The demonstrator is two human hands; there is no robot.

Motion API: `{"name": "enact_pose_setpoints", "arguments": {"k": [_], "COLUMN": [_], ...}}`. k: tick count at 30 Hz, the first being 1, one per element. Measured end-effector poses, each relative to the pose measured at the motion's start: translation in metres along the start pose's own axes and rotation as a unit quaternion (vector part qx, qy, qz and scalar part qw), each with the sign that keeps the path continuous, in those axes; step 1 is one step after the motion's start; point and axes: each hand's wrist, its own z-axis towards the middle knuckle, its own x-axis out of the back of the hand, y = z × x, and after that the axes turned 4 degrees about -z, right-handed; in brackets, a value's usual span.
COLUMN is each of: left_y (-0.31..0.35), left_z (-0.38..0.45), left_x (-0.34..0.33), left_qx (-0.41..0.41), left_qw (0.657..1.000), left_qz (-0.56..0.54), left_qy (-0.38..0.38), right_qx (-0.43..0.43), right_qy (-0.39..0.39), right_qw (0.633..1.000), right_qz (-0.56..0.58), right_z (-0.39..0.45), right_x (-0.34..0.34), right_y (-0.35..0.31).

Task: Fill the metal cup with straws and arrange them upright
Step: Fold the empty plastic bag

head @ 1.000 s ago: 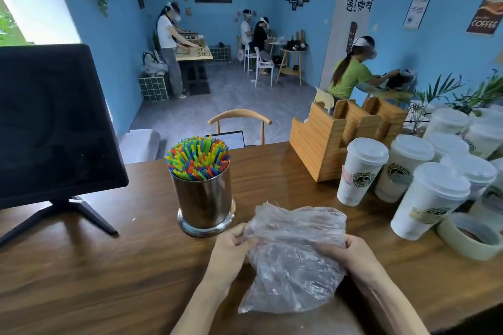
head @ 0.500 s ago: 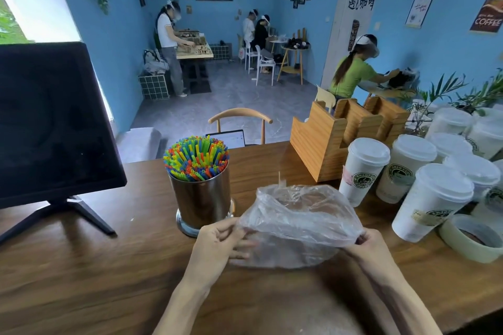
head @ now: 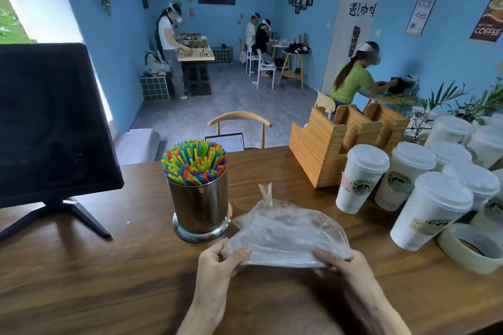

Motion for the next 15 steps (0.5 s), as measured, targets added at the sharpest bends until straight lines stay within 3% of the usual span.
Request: {"name": "enact_pose_setpoints", "arguments": {"k": [3,8,11,15], "left_y": [-0.008,-0.020,-0.018,-0.007], "left_z": [0.000,0.006,0.008,0.002], "left_x": [-0.008,-0.001,0.007,0.005], "left_qx": [0.074,0.140,0.183,0.160], "left_qw": [0.981,0.960,0.943,0.920], "left_qz": [-0.181,-0.244,-0.265,-0.252], "left_qy": [0.020,-0.014,-0.088,-0.254], "right_qx": [-0.003,-0.035,-0.041,0.010], "right_qy": [0.004,-0.026,-0.075,-0.085], "right_qw": [0.999,0.988,0.982,0.987], "right_qz": [0.043,0.147,0.168,0.137], "right_z": [0.003,0.006,0.000,-0.010], "right_x": [-0.009,-0.008,-0.006,-0.008], "right_y": [0.012,0.018,0.012,0.001]}}
